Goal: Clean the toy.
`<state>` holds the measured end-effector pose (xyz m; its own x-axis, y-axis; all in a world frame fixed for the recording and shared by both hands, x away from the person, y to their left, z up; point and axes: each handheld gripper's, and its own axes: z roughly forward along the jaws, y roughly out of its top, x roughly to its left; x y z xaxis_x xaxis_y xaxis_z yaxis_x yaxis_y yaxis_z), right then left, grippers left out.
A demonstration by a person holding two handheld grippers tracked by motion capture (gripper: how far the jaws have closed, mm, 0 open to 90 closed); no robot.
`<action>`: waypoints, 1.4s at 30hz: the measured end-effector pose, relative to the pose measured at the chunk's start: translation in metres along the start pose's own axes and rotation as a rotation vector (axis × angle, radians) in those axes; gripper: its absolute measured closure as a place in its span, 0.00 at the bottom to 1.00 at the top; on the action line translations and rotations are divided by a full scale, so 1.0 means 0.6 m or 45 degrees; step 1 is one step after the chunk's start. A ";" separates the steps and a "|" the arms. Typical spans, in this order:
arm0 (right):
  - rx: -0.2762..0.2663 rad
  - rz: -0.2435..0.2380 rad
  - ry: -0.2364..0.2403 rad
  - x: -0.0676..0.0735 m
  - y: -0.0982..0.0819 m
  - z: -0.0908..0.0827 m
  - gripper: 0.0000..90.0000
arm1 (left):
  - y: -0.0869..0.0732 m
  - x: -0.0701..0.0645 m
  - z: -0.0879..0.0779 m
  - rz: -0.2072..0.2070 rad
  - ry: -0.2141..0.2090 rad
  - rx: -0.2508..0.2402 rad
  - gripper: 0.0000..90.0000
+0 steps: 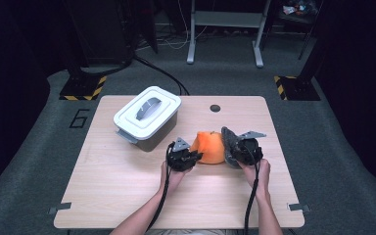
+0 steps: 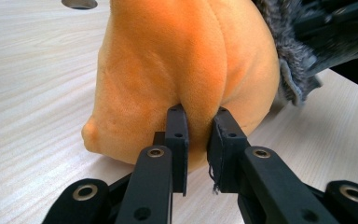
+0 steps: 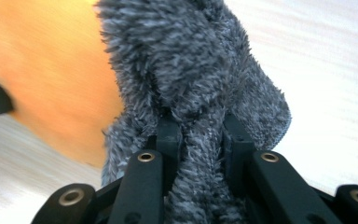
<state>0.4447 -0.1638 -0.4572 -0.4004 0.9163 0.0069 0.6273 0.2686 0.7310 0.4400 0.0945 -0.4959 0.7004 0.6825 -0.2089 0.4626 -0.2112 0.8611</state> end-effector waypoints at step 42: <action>-0.060 -0.089 0.106 0.030 0.043 -0.019 0.81 | -0.013 0.018 0.000 0.103 -0.023 0.011 0.46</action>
<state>0.4463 -0.1438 -0.4304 -0.4972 0.8676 0.0098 0.5646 0.3150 0.7629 0.4441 0.1037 -0.5047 0.7456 0.6499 -0.1473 0.4085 -0.2712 0.8715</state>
